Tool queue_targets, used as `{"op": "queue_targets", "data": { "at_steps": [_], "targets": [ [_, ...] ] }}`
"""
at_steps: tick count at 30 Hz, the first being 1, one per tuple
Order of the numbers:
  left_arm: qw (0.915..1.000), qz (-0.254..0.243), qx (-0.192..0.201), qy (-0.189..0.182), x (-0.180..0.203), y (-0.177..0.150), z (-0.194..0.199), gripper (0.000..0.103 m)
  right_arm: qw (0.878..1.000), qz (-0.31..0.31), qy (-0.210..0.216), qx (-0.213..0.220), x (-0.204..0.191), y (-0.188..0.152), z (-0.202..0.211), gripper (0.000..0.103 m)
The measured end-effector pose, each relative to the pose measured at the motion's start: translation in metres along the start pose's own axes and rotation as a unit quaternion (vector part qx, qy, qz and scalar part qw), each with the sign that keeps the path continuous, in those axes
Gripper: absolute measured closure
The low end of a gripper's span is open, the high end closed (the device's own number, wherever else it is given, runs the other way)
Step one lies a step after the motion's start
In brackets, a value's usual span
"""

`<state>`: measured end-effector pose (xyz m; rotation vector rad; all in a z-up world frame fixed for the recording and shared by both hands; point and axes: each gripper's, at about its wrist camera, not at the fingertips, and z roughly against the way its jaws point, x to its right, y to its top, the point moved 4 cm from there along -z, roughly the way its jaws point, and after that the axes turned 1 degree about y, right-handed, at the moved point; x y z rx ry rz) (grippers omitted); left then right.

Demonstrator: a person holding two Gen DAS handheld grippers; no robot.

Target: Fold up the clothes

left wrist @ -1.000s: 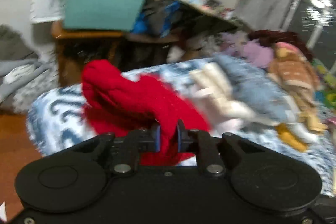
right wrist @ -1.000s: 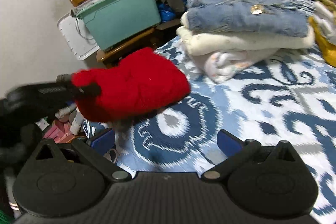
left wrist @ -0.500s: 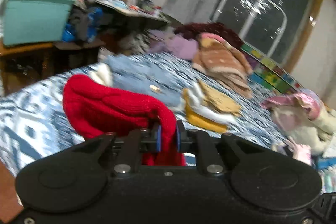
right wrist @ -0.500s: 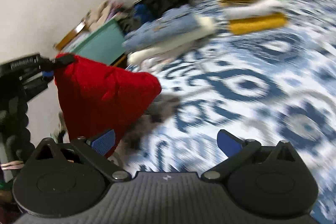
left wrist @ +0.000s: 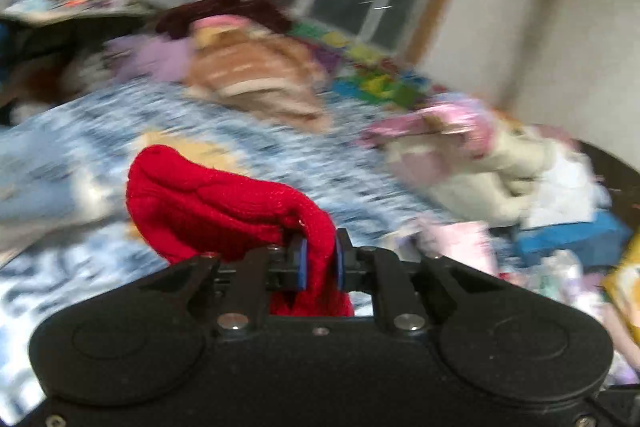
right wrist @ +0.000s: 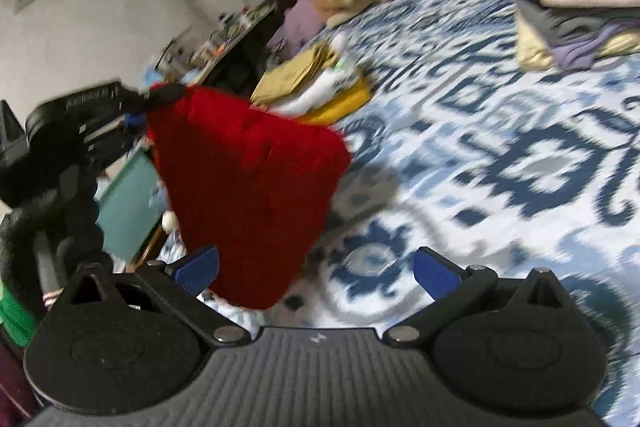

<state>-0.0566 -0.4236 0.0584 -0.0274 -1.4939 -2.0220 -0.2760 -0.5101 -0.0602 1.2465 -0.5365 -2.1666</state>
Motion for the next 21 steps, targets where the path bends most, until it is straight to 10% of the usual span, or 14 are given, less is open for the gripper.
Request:
{"op": "queue_targets", "data": {
  "at_steps": [5, 8, 13, 21],
  "targets": [
    [0.992, -0.078, 0.003, -0.099, 0.042, -0.018, -0.001, 0.092, 0.999, -0.023, -0.013, 0.021, 0.034, 0.002, 0.023, 0.0],
    [0.9839, -0.125, -0.073, -0.105, 0.034, -0.075, -0.003, 0.088, 0.999, -0.041, -0.02, 0.016, 0.056, -0.016, 0.031, 0.0],
    [0.9823, -0.093, -0.15, -0.063, -0.016, -0.166, 0.01, 0.083, 0.997, -0.069, -0.038, -0.002, 0.091, -0.058, 0.037, 0.0],
    [0.9912, -0.007, -0.125, -0.044, -0.036, -0.194, 0.021, 0.054, 0.994, -0.048, -0.076, 0.053, 0.123, -0.079, 0.044, 0.0]
  ]
}}
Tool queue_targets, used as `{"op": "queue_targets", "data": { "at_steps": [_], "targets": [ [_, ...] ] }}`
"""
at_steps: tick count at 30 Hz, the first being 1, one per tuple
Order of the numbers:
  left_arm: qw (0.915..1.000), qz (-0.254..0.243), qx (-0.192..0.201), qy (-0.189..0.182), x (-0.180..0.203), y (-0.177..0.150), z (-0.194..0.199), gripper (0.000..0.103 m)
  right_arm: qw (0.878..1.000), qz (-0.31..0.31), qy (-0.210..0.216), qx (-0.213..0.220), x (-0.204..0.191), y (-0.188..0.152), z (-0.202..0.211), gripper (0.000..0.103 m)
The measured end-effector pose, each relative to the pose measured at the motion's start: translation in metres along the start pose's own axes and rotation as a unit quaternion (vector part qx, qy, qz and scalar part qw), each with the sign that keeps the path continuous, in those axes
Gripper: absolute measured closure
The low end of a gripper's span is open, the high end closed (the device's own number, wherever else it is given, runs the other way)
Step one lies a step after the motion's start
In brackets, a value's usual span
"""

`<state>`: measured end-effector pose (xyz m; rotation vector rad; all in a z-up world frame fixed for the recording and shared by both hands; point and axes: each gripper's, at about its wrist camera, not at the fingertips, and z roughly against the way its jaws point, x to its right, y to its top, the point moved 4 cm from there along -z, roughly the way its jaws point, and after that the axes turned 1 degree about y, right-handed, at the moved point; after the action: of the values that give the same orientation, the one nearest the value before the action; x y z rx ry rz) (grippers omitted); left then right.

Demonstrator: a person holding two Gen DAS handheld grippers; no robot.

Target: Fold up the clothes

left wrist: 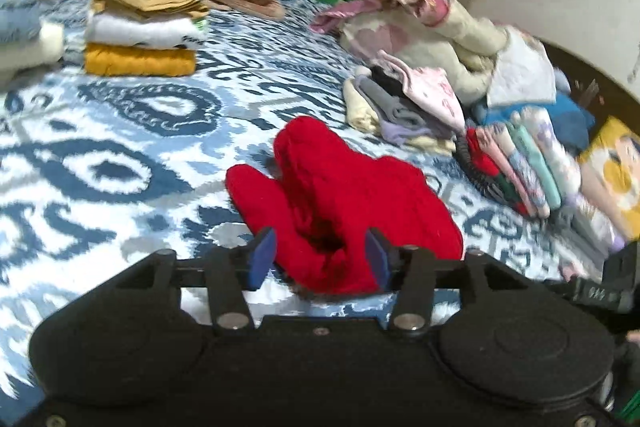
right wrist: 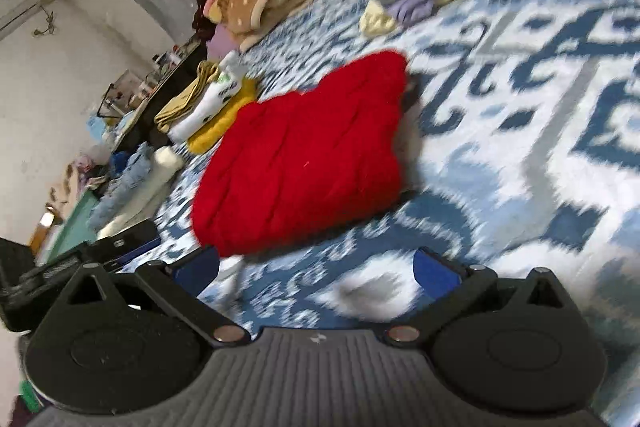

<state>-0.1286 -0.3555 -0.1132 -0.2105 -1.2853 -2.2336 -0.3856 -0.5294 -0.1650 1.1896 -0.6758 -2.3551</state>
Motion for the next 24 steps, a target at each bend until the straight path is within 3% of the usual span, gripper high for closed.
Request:
{"op": "queue_targets", "data": {
  "at_steps": [8, 12, 14, 19, 21, 24],
  "targets": [
    [0.9942, 0.098, 0.007, -0.044, -0.015, 0.009, -0.03, 0.054, 0.998, 0.014, 0.012, 0.058, 0.019, 0.04, -0.03, 0.001],
    [0.9934, 0.101, -0.012, -0.054, -0.015, 0.015, -0.063, 0.054, 0.998, 0.006, 0.035, 0.06, 0.03, 0.064, -0.058, 0.004],
    [0.994, 0.093, -0.023, -0.052, -0.013, 0.02, -0.08, 0.054, 0.998, -0.001, 0.04, 0.056, 0.036, 0.07, -0.069, 0.006],
    [0.9979, 0.038, -0.051, -0.008, 0.003, 0.033, -0.109, 0.054, 0.999, 0.006, 0.041, 0.026, 0.041, 0.065, -0.085, 0.021],
    [0.9984, 0.014, -0.054, 0.01, 0.01, 0.036, -0.116, 0.06, 0.998, 0.019, 0.057, 0.03, 0.036, 0.066, -0.083, 0.035],
    [0.9982, -0.02, -0.052, 0.023, 0.019, 0.033, -0.113, 0.069, 0.995, 0.08, 0.047, 0.047, 0.019, 0.065, -0.078, 0.042]
  ]
}}
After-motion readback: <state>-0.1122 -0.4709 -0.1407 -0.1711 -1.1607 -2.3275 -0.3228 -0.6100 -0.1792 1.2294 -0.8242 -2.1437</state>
